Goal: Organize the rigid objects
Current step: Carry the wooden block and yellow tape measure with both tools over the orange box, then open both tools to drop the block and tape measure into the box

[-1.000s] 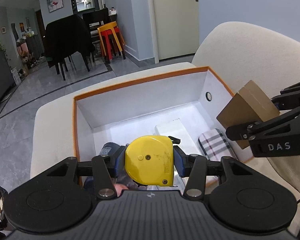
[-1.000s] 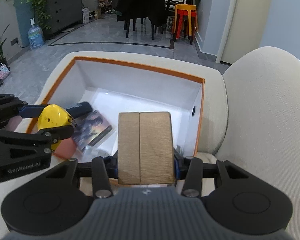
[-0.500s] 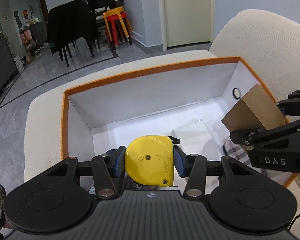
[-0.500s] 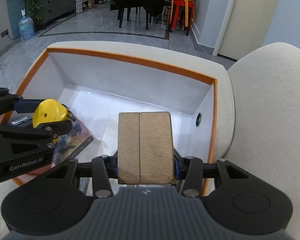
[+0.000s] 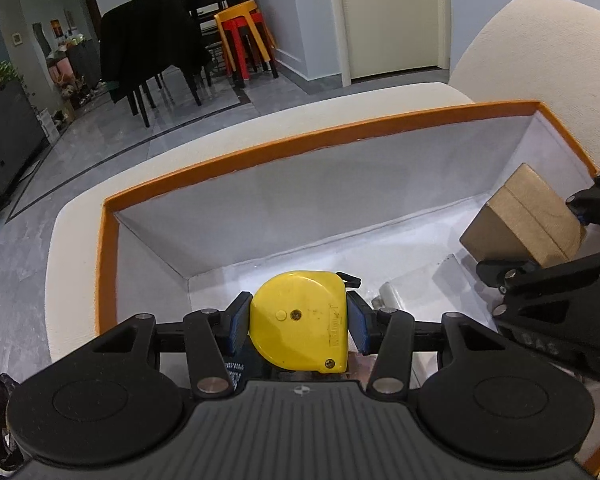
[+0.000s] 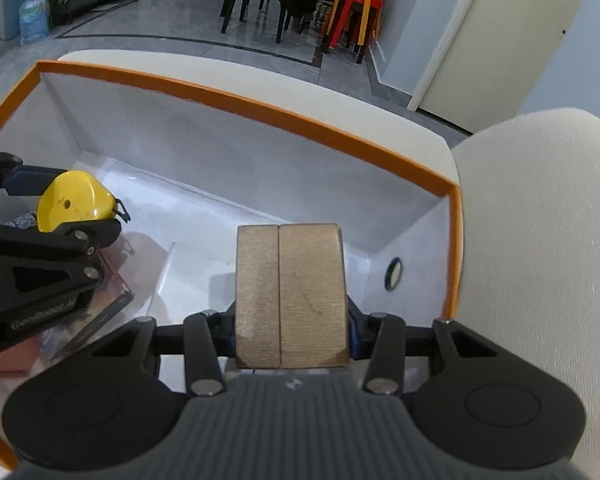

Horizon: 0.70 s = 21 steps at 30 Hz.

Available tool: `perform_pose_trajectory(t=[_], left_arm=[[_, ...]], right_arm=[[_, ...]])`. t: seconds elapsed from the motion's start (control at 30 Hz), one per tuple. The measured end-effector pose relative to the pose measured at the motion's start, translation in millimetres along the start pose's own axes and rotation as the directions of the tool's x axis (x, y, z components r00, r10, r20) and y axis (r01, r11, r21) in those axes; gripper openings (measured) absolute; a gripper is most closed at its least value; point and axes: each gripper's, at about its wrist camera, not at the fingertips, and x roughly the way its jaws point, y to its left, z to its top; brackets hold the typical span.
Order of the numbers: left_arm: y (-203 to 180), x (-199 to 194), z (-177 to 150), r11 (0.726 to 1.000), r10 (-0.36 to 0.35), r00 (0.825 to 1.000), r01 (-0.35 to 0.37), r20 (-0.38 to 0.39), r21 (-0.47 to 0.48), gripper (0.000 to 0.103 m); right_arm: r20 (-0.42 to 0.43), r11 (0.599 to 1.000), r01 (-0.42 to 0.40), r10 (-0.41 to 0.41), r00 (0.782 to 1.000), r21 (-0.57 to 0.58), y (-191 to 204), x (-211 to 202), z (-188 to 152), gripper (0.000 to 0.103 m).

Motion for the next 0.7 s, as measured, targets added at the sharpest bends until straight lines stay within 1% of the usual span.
perform_pose_trajectory(t=[0.17,0.27,0.37,0.43,0.47,0.7], left_arm=[[-2.3,2.0,4.0,1.0,0.015,1.0,-0.015,0.003,-0.001,0.057],[-2.9,-1.4,7.3,1.0,0.029,0.999,-0.029,0.026,-0.002,0.056],[-2.2,-4.7,10.0,1.0,0.028,0.999,-0.027,0.033,-0.008,0.062],[-2.7,-7.3,9.5,0.999,0.031,0.999,-0.031,0.039,-0.005,0.063],[-3.0,-8.5,9.2,1.0,0.031,0.999,-0.031,0.038,-0.005,0.063],[-2.8,-16.2,8.3,1.0,0.024,0.999,-0.024,0.035,-0.001,0.063]], right_arm=[[-0.017,0.999,0.026,-0.026,1.0,-0.022,3.3,9.8,5.3,0.045],[-0.023,0.999,0.032,-0.032,0.999,-0.032,2.5,14.1,6.8,0.045],[-0.028,0.999,0.031,-0.032,0.999,-0.042,3.3,16.2,6.8,0.045],[-0.015,0.998,0.034,-0.035,0.999,-0.046,4.1,13.7,6.3,0.047],[-0.008,0.998,0.037,-0.037,0.999,-0.046,4.4,11.7,6.5,0.05],[0.038,0.997,0.053,-0.051,0.998,-0.048,5.3,-6.1,10.9,0.053]])
